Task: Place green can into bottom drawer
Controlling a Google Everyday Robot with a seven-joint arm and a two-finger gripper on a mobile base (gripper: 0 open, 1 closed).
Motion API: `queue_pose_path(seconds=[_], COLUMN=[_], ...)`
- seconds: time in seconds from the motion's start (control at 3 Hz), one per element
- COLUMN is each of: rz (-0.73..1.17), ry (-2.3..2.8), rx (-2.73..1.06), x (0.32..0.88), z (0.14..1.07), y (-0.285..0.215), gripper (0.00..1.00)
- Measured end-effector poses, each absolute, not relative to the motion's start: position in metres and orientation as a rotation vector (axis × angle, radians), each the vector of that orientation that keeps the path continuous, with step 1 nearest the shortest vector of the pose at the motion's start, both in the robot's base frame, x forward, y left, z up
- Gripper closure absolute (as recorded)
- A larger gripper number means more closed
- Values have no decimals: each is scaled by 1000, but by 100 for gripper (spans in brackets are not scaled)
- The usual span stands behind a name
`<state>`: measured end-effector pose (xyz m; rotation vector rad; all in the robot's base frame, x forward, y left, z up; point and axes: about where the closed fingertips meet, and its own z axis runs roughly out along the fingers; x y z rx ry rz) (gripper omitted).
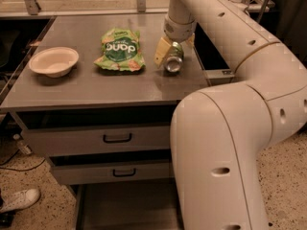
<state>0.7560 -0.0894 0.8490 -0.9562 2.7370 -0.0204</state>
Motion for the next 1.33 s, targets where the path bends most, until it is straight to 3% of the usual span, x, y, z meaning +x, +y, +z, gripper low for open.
queue_pose_path(seconds=[1.0,1.33], rz=[-20,-21], ry=[2737,2737], rx=[-956,-956], x=[756,756], z=[849,849], y=[-89,-89], gripper=[89,100])
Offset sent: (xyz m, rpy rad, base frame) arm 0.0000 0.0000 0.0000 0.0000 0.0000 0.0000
